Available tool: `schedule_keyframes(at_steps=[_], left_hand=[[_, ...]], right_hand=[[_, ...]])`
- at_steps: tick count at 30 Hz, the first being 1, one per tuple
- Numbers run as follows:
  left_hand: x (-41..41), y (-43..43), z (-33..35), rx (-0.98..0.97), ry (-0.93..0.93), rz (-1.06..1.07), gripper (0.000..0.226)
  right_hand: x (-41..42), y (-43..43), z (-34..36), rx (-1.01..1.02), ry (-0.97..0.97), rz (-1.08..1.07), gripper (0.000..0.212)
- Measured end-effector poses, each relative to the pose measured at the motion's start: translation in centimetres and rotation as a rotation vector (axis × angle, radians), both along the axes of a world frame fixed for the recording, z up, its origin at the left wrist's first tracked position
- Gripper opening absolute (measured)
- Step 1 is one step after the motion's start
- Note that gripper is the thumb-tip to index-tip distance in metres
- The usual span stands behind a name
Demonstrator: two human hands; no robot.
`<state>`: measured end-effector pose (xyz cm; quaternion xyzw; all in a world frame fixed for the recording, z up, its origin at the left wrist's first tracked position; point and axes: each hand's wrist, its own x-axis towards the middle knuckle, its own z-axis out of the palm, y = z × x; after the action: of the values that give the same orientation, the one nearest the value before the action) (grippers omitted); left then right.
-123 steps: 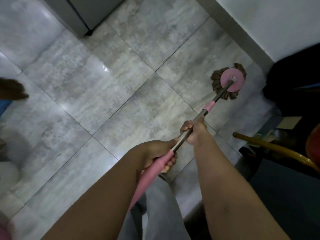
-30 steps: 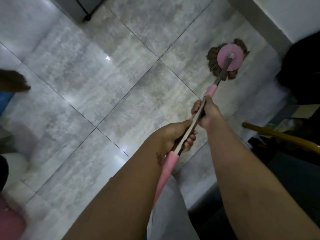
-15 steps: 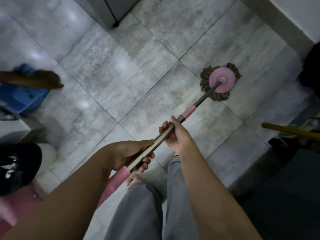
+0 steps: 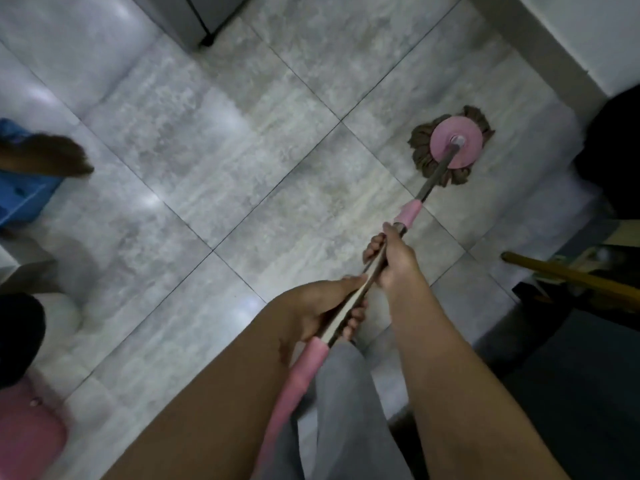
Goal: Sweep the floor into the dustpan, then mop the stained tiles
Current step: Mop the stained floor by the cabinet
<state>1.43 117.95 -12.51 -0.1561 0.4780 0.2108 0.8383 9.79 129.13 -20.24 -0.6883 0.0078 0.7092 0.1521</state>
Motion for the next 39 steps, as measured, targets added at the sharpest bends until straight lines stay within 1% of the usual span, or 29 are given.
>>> schedule_keyframes(at_steps=[2, 5, 7, 9, 13, 17, 20, 23, 25, 27, 31, 33, 35, 39], left_hand=[[1.3, 3.9, -0.2, 0.029, -0.008, 0.023, 0.043], [1.8, 7.6, -0.3, 0.071, -0.057, 0.027, 0.041], [1.6, 8.1, -0.3, 0.066, -0.091, 0.011, 0.041], [1.1, 7.0, -0.3, 0.043, -0.109, 0.0, 0.042], [-0.7, 1.3, 0.0, 0.01, -0.117, -0.011, 0.046], [-2.8, -6.2, 1.4, -0.015, -0.086, -0.064, 0.048], [-4.0, -12.1, 2.8, -0.036, -0.056, -0.08, 0.049], [-5.2, -18.0, 4.2, -0.075, -0.048, -0.076, 0.045], [-6.1, -21.6, 5.0, -0.1, -0.023, -0.086, 0.041], [-6.9, -24.4, 5.7, -0.141, 0.024, -0.106, 0.039], [-6.9, -26.3, 6.5, -0.174, 0.155, -0.195, 0.038], [-6.4, -25.6, 6.3, -0.173, 0.206, -0.234, 0.038], [-5.6, -24.1, 6.0, -0.158, 0.226, -0.255, 0.038], [-3.8, -19.5, 4.4, -0.109, 0.195, -0.252, 0.038]], right_hand=[[1.2, 4.5, -0.4, 0.014, 0.013, -0.029, 0.033], [2.3, 9.0, -0.3, -0.008, 0.097, -0.041, 0.033], [2.4, 9.6, -0.1, -0.018, 0.157, -0.04, 0.034], [2.2, 8.4, 0.0, -0.024, 0.201, -0.049, 0.034], [0.8, 2.8, 0.3, -0.047, 0.239, -0.067, 0.033], [-0.6, -5.3, 0.9, -0.076, 0.312, -0.062, 0.036], [-1.8, -12.1, 1.6, -0.1, 0.405, -0.199, 0.036], [-2.8, -18.9, 2.5, -0.133, 0.555, -0.351, 0.033], [-3.4, -22.9, 3.0, -0.169, 0.625, -0.365, 0.035], [-4.3, -25.6, 3.5, -0.198, 0.575, -0.272, 0.037], [-6.0, -27.2, 4.3, -0.172, 0.288, -0.035, 0.032], [-6.2, -26.6, 4.3, -0.13, 0.174, 0.015, 0.028], [-5.8, -25.4, 4.3, -0.089, 0.102, 0.047, 0.024], [-4.2, -20.7, 3.5, -0.029, 0.039, 0.061, 0.022]])
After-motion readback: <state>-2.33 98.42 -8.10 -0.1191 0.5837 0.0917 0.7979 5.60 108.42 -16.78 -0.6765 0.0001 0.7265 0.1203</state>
